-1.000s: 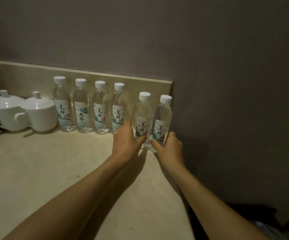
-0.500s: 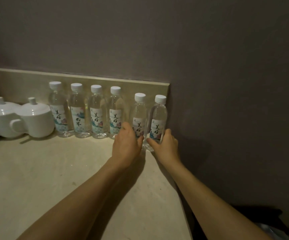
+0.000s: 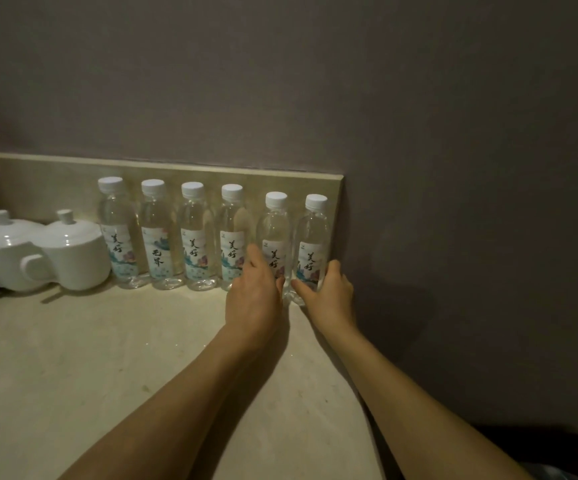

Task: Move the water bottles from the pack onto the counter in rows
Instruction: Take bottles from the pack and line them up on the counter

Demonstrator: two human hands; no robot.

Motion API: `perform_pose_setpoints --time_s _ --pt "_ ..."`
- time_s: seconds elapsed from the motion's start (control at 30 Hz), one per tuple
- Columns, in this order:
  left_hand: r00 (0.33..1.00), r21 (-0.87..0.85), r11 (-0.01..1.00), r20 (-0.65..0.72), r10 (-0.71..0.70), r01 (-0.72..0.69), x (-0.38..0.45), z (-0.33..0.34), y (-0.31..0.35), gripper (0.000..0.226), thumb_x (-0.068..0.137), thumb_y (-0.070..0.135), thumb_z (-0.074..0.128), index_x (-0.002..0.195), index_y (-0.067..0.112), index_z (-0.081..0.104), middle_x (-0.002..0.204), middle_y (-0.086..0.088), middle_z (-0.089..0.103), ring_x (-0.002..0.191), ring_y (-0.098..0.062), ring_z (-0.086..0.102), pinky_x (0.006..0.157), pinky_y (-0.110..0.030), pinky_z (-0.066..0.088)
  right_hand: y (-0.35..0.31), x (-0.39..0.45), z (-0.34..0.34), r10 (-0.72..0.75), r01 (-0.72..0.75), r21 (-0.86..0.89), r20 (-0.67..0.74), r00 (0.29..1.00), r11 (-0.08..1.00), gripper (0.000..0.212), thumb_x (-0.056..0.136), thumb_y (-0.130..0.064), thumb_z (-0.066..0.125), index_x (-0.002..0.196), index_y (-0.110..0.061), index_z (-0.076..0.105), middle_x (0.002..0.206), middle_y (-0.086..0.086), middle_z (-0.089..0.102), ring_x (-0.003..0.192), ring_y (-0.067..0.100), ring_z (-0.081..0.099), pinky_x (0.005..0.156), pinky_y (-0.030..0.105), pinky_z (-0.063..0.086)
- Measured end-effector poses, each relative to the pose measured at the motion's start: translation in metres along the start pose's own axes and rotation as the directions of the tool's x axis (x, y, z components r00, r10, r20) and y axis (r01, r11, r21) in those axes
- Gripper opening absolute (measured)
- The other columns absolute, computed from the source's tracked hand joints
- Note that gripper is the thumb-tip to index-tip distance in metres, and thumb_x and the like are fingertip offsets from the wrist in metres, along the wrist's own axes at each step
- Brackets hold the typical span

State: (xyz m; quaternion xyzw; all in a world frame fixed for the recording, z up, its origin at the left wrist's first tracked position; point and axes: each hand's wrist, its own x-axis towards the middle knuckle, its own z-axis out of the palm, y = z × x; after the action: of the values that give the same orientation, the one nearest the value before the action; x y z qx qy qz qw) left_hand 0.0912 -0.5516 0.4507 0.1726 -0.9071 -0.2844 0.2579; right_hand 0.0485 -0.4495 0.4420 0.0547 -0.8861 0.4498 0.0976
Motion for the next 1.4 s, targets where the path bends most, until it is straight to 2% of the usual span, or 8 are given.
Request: perform_pose_setpoints --time_s 0.1,0.23,0.3,0.53,0.77,0.97,1.3,1.4 --pt "0.999 0.027 0.999 -0.018 0.035 -0.035 0.004 0.002 -0.002 0.051 0.094 0.028 0.060 0.129 0.013 0.026 0.117 -0.015 0.061 0.101 -0.035 0.064 0.072 -0.036 0.042 -0.001 0.002 0.002 -0.008 0.008 0.006 -0.005 1.000 1.000 0.055 0.081 -0.036 0.074 0.120 -0.009 0.047 0.124 0.014 0.057 0.113 0.032 0.058 0.089 0.042 0.053" --pt "0.999 0.059 0.998 -0.012 0.031 -0.030 0.009 0.004 0.000 0.061 0.094 0.025 0.059 0.139 0.009 0.022 0.123 -0.018 0.059 0.104 -0.038 0.063 0.085 -0.047 0.051 -0.002 0.006 0.006 -0.005 0.005 0.032 -0.006 1.000 0.999 0.055 0.080 -0.035 0.075 0.120 -0.010 0.047 0.126 0.014 0.056 0.113 0.031 0.058 0.091 0.045 0.053" --pt "0.999 0.056 0.998 -0.025 0.033 -0.032 0.010 0.006 0.000 0.059 0.095 0.025 0.059 0.138 0.009 0.023 0.123 -0.017 0.060 0.104 -0.038 0.064 0.086 -0.049 0.053 -0.003 0.006 0.007 -0.002 0.002 0.039 -0.005 1.000 0.999 0.055 0.081 -0.034 0.075 0.122 -0.011 0.046 0.128 0.013 0.054 0.115 0.030 0.058 0.091 0.045 0.054" --pt "0.997 0.084 0.994 -0.046 0.069 -0.065 0.017 0.008 -0.003 0.043 0.096 0.022 0.058 0.125 0.008 0.030 0.112 -0.016 0.065 0.097 -0.038 0.066 0.075 -0.044 0.050 -0.004 0.010 0.010 -0.003 0.003 0.056 -0.003 1.000 0.998 0.059 0.081 -0.035 0.074 0.127 -0.011 0.045 0.130 0.013 0.052 0.118 0.031 0.056 0.092 0.046 0.053" --pt "0.996 0.088 0.994 -0.052 0.067 -0.062 0.024 0.012 -0.007 0.028 0.097 0.018 0.057 0.109 0.011 0.032 0.105 -0.017 0.067 0.098 -0.038 0.066 0.068 -0.039 0.043 -0.005 0.013 0.011 -0.003 0.002 0.063 0.020 1.000 0.998 0.055 0.084 -0.033 0.073 0.126 -0.012 0.044 0.130 0.011 0.051 0.118 0.028 0.055 0.087 0.038 0.053" --pt "0.996 0.080 0.994 -0.048 0.074 -0.070 0.025 0.012 -0.007 0.032 0.095 0.022 0.060 0.109 0.011 0.033 0.106 -0.016 0.067 0.099 -0.037 0.066 0.068 -0.037 0.043 -0.006 0.018 0.014 -0.010 0.010 0.031 -0.001 1.000 0.999 0.053 0.083 -0.033 0.073 0.123 -0.011 0.045 0.129 0.013 0.052 0.118 0.032 0.055 0.092 0.045 0.052" --pt "0.992 0.077 0.991 -0.055 0.110 -0.105 0.027 0.013 -0.012 0.035 0.093 0.023 0.063 0.109 0.011 0.034 0.102 -0.015 0.068 0.093 -0.036 0.068 0.075 -0.044 0.054 -0.005 0.022 0.014 -0.048 0.049 -0.040 0.013 0.999 0.998 0.049 0.087 -0.032 0.069 0.122 -0.007 0.045 0.128 0.016 0.054 0.117 0.034 0.055 0.091 0.042 0.050" --pt "0.992 0.079 0.991 -0.051 0.117 -0.112 0.027 0.012 -0.013 0.037 0.093 0.025 0.063 0.111 0.010 0.034 0.102 -0.014 0.068 0.093 -0.034 0.068 0.073 -0.040 0.052 -0.006 0.021 0.014 -0.055 0.056 -0.035 0.025 0.998 0.998 0.049 0.088 -0.032 0.068 0.124 -0.008 0.045 0.130 0.014 0.054 0.118 0.032 0.056 0.093 0.044 0.052"
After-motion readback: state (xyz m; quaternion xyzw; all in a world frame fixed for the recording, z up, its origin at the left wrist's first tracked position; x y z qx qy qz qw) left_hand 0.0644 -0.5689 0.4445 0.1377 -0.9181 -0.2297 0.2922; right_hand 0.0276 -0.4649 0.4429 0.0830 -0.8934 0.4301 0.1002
